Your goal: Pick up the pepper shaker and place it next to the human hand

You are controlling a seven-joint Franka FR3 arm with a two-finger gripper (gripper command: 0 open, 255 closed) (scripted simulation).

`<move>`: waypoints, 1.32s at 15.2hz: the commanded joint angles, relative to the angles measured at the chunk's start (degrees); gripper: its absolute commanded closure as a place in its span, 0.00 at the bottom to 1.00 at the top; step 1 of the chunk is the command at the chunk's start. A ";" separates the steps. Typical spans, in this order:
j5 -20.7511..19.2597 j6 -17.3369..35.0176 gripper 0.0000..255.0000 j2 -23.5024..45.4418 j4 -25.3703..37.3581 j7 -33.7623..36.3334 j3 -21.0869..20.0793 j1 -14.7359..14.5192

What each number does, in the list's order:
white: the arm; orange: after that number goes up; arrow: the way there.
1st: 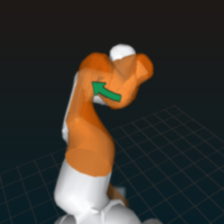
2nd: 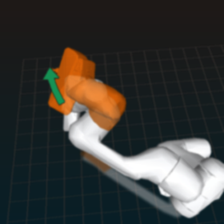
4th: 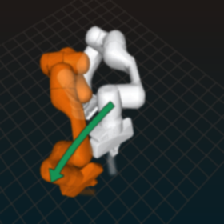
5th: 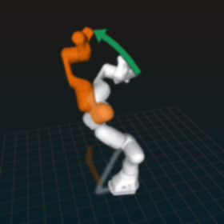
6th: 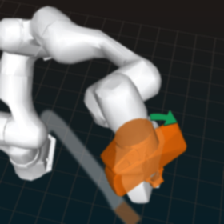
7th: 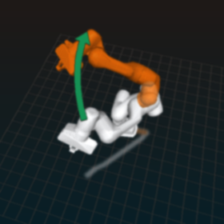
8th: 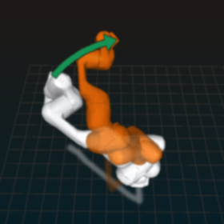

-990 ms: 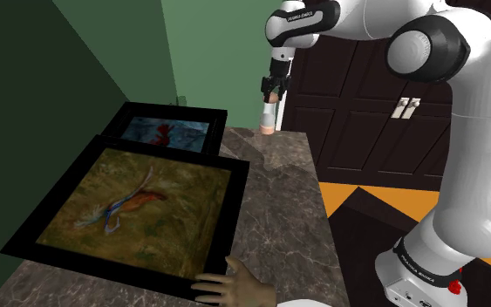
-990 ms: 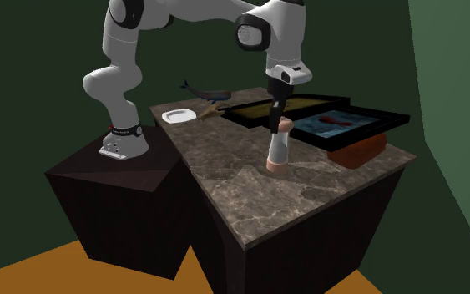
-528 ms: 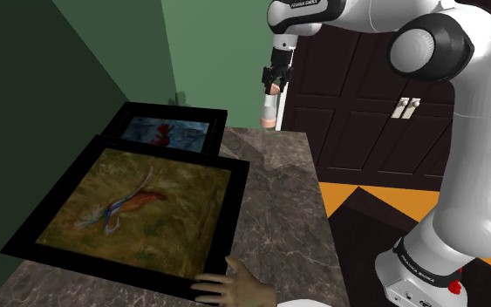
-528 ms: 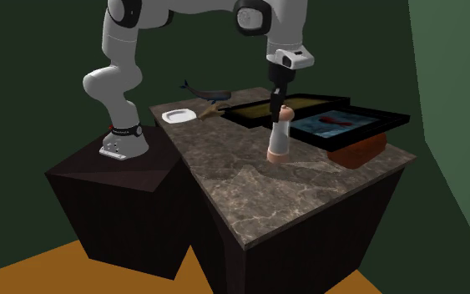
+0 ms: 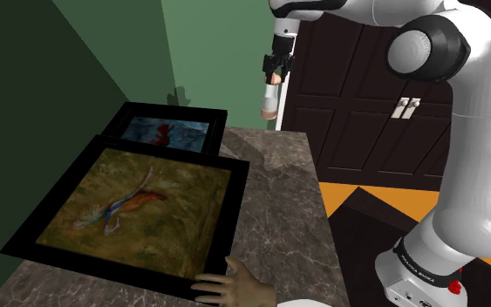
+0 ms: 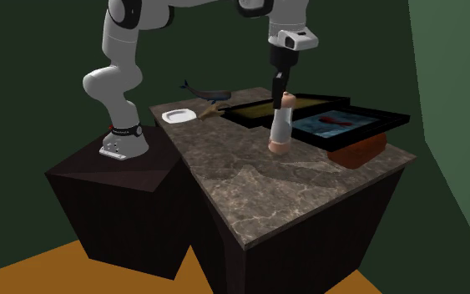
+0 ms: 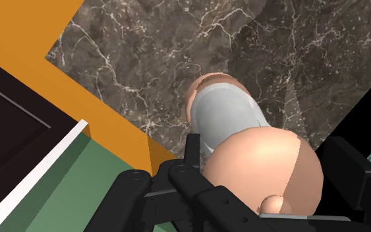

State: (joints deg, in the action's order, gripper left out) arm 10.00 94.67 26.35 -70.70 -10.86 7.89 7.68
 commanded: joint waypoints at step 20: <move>-0.60 -11.01 1.00 -4.91 6.41 3.05 -0.12 -1.31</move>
State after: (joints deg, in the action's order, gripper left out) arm 9.75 82.22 24.24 -60.13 -8.26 7.79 7.21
